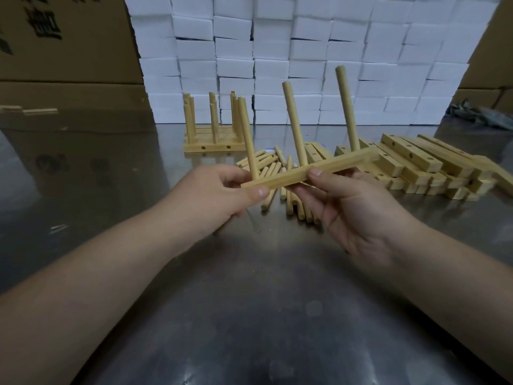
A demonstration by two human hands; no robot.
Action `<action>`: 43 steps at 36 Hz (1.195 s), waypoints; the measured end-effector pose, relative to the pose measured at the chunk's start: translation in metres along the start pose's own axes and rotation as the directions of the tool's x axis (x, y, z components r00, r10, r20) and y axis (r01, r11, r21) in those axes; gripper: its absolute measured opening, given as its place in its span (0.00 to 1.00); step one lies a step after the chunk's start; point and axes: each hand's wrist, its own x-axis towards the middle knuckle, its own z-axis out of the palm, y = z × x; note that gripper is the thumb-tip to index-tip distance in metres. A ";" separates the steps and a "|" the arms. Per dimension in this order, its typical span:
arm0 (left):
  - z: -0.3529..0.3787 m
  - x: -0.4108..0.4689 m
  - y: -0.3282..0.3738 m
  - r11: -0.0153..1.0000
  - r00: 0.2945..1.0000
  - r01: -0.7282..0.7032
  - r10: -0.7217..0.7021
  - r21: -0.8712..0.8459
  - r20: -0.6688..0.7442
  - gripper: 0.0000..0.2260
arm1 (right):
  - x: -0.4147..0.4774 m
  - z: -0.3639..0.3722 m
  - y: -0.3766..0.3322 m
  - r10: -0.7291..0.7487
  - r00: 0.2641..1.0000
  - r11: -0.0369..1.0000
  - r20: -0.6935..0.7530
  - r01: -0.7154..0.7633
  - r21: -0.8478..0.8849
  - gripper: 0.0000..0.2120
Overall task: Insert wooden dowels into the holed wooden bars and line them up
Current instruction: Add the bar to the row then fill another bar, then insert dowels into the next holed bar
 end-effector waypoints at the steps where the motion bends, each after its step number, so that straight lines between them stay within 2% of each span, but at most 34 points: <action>1: 0.000 0.001 0.000 1.000 1.000 0.004 -0.003 0.010 -0.010 0.18 | -0.001 0.000 0.000 -0.003 1.000 1.000 0.000 0.003 0.000 0.04; 5: -0.002 0.001 -0.001 1.000 1.000 -0.007 0.008 0.004 -0.031 0.10 | -0.002 0.000 0.000 -0.019 1.000 1.000 0.018 0.020 -0.004 0.05; 9: -0.006 0.003 -0.001 0.997 0.999 -0.036 0.037 0.063 -0.010 0.04 | -0.004 -0.001 0.002 -0.014 0.999 0.989 0.051 0.021 -0.144 0.06; 13: -0.010 0.005 -0.001 0.995 0.999 -0.040 0.041 0.096 -0.011 0.05 | -0.004 -0.002 0.008 0.018 0.999 0.957 0.042 -0.005 -0.290 0.04; 15: -0.012 0.006 -0.001 0.996 0.999 -0.026 0.028 0.091 -0.020 0.06 | -0.004 -0.003 0.009 0.003 0.999 0.917 0.042 0.014 -0.398 0.06; 17: -0.016 0.009 0.000 0.995 0.998 -0.013 0.020 0.102 -0.062 0.05 | -0.003 -0.005 0.009 -0.053 0.997 0.835 0.063 0.079 -0.544 0.07; 19: -0.023 0.015 0.002 0.990 0.991 0.002 0.017 0.140 -0.132 0.07 | -0.004 -0.008 0.009 -0.106 0.985 0.717 0.137 0.171 -0.676 0.05; 21: -0.033 0.024 0.005 0.984 0.981 0.016 0.018 0.175 -0.192 0.10 | -0.007 -0.010 0.011 -0.099 0.967 0.603 0.234 0.246 -0.759 0.04; 27: -0.067 0.067 -0.011 0.945 0.951 0.100 0.001 0.312 -0.310 0.16 | -0.014 -0.007 0.023 -0.025 0.869 0.238 0.494 0.485 -0.841 0.01; 28: -0.073 0.073 -0.019 0.937 0.951 0.119 -0.013 0.329 -0.309 0.15 | -0.015 -0.006 0.023 -0.034 0.852 0.201 0.523 0.518 -0.831 0.06; 30: -0.082 0.085 -0.036 0.915 0.952 0.157 -0.041 0.371 -0.303 0.14 | -0.015 -0.006 0.023 -0.039 0.837 0.183 0.547 0.544 -0.819 0.12; 36: -0.096 0.114 -0.083 0.874 0.926 0.287 -0.148 0.392 -0.348 0.17 | -0.014 -0.005 0.023 -0.025 0.819 0.185 0.573 0.567 -0.803 0.11; 40: -0.094 0.131 -0.094 0.842 0.947 0.295 -0.193 0.451 -0.259 0.11 | -0.011 -0.007 0.024 -0.016 0.825 0.200 0.566 0.557 -0.806 0.12; 43: -0.093 0.143 -0.098 0.848 0.956 0.277 -0.195 0.452 -0.220 0.11 | -0.010 -0.008 0.025 0.003 0.829 0.207 0.559 0.546 -0.812 0.12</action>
